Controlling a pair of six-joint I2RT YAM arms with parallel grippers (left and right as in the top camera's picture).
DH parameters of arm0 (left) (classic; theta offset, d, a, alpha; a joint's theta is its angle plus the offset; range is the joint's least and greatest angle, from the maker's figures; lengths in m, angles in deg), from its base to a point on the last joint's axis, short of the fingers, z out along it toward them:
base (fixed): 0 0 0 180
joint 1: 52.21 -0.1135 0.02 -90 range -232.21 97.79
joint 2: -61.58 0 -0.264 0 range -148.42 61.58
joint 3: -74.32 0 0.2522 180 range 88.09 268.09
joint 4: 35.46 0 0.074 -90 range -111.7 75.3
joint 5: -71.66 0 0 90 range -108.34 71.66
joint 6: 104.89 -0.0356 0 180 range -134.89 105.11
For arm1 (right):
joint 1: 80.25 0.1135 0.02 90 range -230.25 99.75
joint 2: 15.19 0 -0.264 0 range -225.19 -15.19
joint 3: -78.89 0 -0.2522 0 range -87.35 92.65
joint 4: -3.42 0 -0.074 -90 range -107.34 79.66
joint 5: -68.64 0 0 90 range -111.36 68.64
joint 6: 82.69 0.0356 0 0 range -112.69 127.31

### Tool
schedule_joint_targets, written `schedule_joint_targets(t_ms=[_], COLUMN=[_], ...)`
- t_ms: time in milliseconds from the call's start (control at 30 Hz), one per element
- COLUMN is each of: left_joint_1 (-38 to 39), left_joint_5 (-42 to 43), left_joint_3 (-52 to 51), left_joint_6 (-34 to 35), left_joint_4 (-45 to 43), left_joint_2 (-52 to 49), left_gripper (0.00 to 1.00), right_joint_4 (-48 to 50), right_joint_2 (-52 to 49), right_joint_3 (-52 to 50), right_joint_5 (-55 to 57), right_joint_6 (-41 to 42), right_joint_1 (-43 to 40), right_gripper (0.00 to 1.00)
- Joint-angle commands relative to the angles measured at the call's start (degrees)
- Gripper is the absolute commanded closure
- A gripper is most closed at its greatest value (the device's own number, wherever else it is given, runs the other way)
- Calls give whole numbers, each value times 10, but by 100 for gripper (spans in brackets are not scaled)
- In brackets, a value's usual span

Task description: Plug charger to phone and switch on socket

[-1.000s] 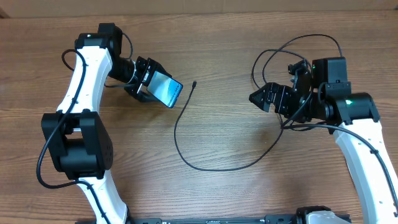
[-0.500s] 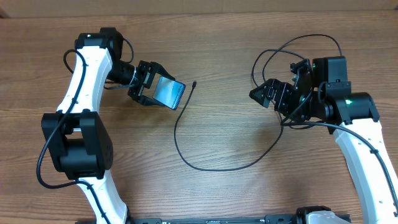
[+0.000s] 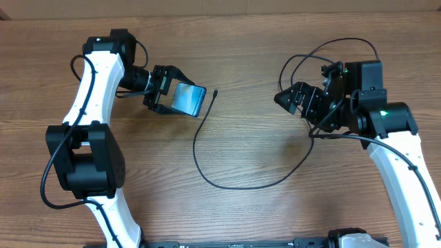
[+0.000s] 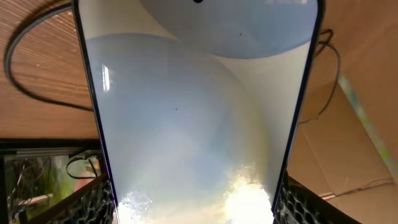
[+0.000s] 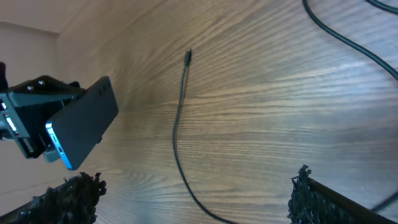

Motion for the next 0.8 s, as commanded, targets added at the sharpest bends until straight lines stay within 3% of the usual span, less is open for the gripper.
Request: schedule_joint_targets(t_ms=[0, 767], left_joint_1=[-7, -5], left_joint_5=[37, 67], left_joint_3=[19, 19], left_joint_6=[15, 10], left_joint_4=[0, 5], left_joint_2=[4, 4], left_gripper=[58, 58], right_joint_4=[12, 17], right_joint_2=[-1, -2], right_joint_3=[-3, -3], right_joint_5=[7, 24], right_joint_6=[16, 21], right_joint_1=[18, 37], right_gripper=[0, 0])
